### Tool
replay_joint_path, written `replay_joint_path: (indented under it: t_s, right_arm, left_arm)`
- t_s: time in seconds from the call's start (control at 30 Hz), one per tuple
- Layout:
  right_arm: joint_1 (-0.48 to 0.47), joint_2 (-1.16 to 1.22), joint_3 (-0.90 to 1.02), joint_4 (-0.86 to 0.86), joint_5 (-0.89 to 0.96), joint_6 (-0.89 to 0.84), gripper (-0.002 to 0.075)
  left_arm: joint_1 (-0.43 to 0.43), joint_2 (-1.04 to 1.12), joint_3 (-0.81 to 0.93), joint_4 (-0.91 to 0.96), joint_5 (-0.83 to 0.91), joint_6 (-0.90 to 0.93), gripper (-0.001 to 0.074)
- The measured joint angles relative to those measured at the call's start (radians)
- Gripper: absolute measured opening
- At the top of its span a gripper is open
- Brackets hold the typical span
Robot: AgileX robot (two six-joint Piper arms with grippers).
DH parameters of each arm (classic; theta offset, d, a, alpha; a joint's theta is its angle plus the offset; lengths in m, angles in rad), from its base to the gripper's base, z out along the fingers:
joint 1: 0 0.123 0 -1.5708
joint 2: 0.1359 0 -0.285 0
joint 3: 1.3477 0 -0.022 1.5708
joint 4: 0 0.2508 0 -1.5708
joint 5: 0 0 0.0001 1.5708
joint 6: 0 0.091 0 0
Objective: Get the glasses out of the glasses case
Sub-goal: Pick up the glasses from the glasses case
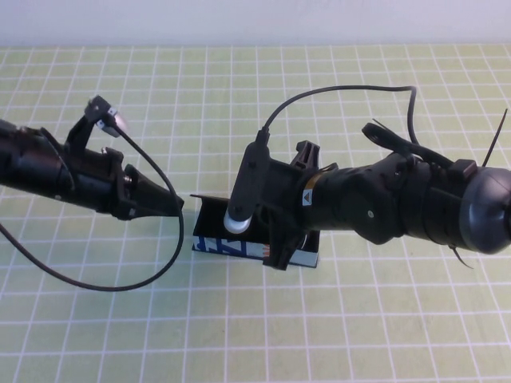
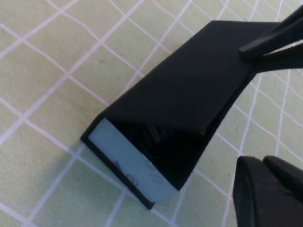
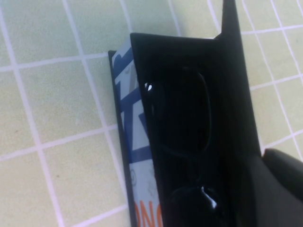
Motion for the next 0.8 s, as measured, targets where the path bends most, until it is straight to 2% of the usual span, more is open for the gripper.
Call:
replay_joint_path:
  t_s: [0.4,0.8]
  right_arm:
    - [0.000,0.000,0.000,0.034,0.000,0.002,0.0001]
    - [0.000,0.000,0.000,0.056,0.000,0.002,0.0001]
  left_arm:
    - [0.000,0.196,0.011,-0.187,-0.010,0.160,-0.0004]
    - [-0.002,0.221,0.011,-0.269,-0.014,0.220,-0.0004]
